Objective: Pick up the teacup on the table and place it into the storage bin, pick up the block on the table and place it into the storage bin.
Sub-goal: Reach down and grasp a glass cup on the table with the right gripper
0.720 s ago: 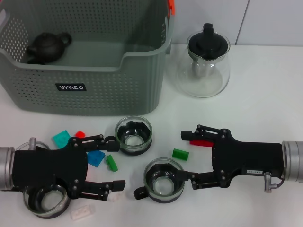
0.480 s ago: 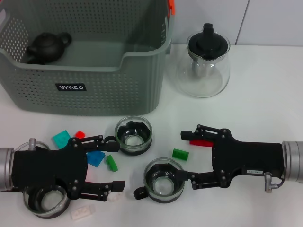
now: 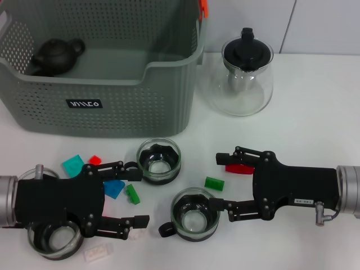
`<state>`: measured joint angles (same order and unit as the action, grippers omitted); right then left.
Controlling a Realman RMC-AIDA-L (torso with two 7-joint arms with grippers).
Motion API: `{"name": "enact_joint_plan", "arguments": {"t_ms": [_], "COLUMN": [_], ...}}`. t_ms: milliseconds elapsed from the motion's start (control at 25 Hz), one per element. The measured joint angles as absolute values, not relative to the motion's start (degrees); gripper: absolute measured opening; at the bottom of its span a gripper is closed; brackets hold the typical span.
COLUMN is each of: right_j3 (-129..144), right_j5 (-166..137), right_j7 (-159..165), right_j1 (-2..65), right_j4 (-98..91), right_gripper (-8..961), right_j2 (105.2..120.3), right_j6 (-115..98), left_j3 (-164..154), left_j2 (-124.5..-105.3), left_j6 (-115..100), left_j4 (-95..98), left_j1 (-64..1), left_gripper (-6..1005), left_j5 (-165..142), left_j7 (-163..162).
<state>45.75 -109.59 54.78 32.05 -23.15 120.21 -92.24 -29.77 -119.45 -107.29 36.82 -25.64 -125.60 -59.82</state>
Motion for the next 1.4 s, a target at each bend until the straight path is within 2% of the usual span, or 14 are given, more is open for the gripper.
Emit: {"name": "enact_joint_plan", "arguments": {"t_ms": [400,760,1040,1400], "right_j3": [45.83,47.15,59.16,77.82], "right_j5": [-109.81,-118.09,-125.51,-139.02], "right_j7": [58.80,88.61,109.39,121.52], "right_j1": [31.35,29.76,35.17,48.62], "right_j4": [-25.34,-47.60,-64.57,-69.26], "right_gripper": [944,942,943,943], "right_j2": [120.00,120.05,120.08,120.61], "right_j6": [-93.52,-102.17,-108.15,-106.31], "left_j3": [-26.87,-16.61,-14.88,-14.56], "left_j2": [-119.00,-117.19,-117.09,-117.11], "left_j6": [-109.47,-116.33,-113.52,-109.91], "left_j4": [38.53,45.40,44.22,41.36], "left_j1": [-24.65,-20.92,-21.35,-22.12], "left_gripper": [874,874,873,873], "left_j5": [-125.62,-127.80,-127.89,-127.34], "left_j7": [-63.77,-69.91,-69.80,-68.92]}}
